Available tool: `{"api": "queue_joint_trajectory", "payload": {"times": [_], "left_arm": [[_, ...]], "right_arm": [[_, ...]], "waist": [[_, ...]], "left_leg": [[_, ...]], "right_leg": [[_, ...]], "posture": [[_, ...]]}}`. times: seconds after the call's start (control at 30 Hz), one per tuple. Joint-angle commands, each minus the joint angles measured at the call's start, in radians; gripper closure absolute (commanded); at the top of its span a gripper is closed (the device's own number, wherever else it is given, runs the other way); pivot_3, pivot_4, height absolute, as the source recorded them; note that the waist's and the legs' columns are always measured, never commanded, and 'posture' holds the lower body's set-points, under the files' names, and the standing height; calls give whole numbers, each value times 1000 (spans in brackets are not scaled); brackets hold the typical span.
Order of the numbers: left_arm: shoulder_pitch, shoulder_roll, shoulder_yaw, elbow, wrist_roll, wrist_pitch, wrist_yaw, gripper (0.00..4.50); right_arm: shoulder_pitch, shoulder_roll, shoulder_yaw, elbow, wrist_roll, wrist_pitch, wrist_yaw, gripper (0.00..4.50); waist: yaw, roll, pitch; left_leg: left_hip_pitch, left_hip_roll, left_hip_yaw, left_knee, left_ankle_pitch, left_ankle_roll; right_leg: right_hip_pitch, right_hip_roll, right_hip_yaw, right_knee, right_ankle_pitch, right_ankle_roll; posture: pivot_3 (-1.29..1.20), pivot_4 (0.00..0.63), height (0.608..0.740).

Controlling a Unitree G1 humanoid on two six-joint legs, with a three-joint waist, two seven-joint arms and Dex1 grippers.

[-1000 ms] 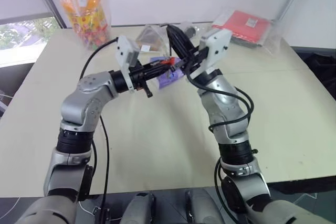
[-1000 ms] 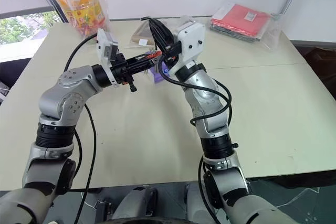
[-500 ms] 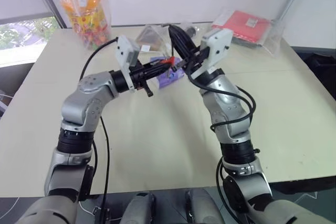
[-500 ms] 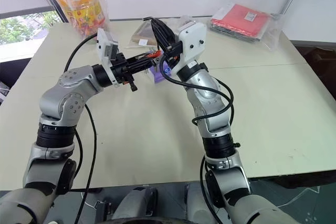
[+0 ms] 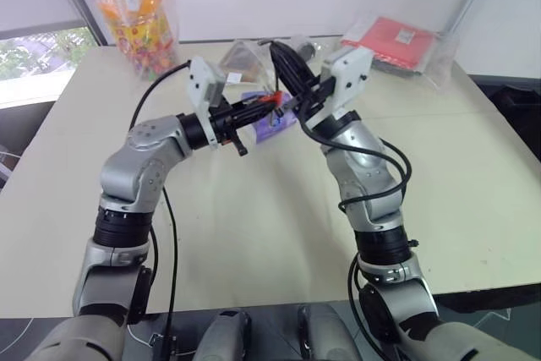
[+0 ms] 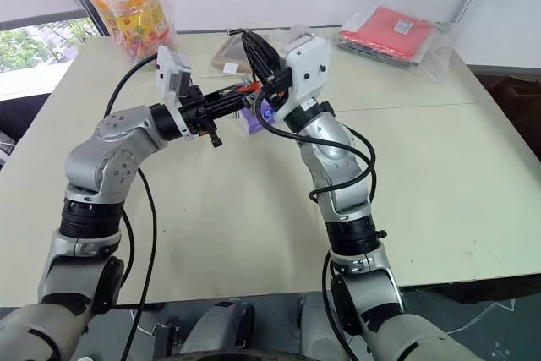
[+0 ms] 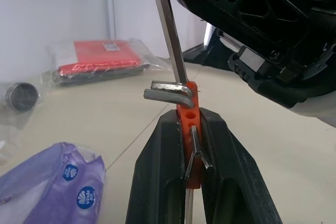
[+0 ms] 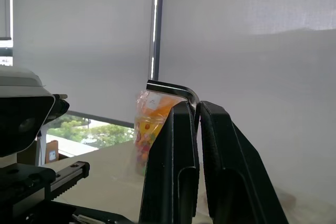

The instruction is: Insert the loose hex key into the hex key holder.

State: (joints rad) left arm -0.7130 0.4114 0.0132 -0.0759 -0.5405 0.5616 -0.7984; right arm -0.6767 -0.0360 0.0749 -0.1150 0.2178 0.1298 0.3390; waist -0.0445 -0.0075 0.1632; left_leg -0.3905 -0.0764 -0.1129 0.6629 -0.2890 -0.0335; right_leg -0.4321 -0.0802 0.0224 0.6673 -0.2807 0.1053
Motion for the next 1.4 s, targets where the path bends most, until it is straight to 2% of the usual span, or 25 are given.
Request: {"api": "queue_joint_trajectory", "payload": {"times": [0.03, 1.07, 1.17, 1.37, 1.4], "left_arm": [[-22, 3, 19, -26, -5, -14, 5, 4500], [-41, -12, 50, -31, -60, 11, 39, 4500], [-42, -11, 49, -30, -63, 11, 40, 4500], [-40, -11, 46, -32, -62, 9, 40, 4500], [-39, -11, 45, -32, -61, 9, 40, 4500]], "right_arm": [[-8, 4, 6, -25, -2, -21, 2, 4484], [11, -4, 6, 14, -38, -52, -4, 4484], [19, -6, 5, 14, -38, -52, 1, 3406], [60, -50, -15, -17, -21, -29, 25, 247], [69, -61, -20, -27, -14, -23, 32, 43]], "waist": [[0, 0, 0], [0, 0, 0], [0, 0, 0], [2, 0, 0], [2, 0, 0]], "left_leg": [[0, 0, 0, 0, 0, 0], [0, 0, 0, 0, 0, 0], [0, 0, 0, 0, 0, 0], [0, 0, 0, 0, 0, 0], [0, 0, 0, 0, 0, 0]], "right_leg": [[0, 0, 0, 0, 0, 0], [0, 0, 0, 0, 0, 0], [0, 0, 0, 0, 0, 0], [0, 0, 0, 0, 0, 0], [0, 0, 0, 0, 0, 0]], "posture": [[0, 150, 740], [0, 150, 740], [0, 150, 740], [0, 150, 740], [0, 150, 740]]}}
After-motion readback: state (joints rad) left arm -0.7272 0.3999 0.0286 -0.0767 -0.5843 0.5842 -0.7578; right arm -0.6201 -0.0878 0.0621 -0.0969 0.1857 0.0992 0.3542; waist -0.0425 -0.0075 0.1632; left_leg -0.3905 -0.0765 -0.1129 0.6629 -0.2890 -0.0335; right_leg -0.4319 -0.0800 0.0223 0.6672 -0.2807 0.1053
